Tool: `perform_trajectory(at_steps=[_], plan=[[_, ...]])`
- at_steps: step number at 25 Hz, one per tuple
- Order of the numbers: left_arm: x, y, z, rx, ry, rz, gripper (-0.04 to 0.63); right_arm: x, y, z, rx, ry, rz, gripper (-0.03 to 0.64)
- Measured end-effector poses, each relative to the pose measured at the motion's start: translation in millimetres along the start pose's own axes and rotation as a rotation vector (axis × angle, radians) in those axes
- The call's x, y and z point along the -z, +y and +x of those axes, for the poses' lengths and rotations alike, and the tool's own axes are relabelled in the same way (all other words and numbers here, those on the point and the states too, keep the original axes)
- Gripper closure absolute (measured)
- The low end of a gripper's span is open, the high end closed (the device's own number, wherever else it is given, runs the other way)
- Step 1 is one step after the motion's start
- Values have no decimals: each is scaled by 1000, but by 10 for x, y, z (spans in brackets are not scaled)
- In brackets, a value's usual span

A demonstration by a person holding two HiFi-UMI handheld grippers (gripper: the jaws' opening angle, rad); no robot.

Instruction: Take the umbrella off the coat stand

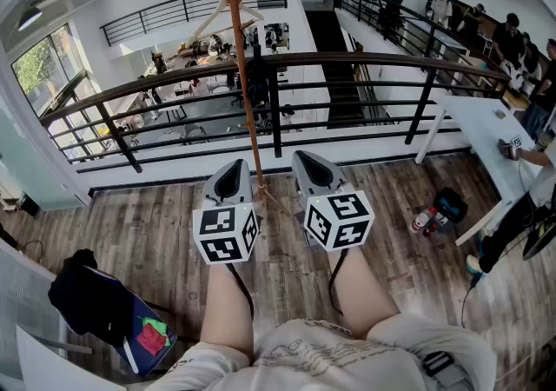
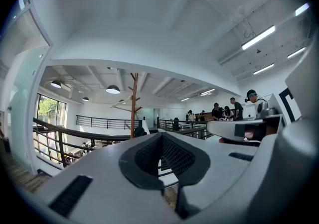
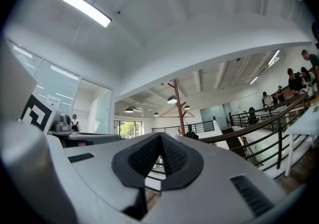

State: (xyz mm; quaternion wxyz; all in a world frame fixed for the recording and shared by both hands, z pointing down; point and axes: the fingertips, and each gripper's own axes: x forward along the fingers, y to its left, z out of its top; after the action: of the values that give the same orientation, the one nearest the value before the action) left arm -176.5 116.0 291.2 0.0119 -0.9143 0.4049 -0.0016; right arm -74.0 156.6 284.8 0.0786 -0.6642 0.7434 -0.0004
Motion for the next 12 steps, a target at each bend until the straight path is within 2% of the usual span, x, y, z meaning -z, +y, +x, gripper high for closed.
perform_trajectory(at_steps=[5,12], plan=[[-50,-156,134,8,-7,-6,591,-75,-164,-56,5,-7,-7,615],[-64,-487,391,2,2,24,591,-117,-559,-139,2,-20,27,615]])
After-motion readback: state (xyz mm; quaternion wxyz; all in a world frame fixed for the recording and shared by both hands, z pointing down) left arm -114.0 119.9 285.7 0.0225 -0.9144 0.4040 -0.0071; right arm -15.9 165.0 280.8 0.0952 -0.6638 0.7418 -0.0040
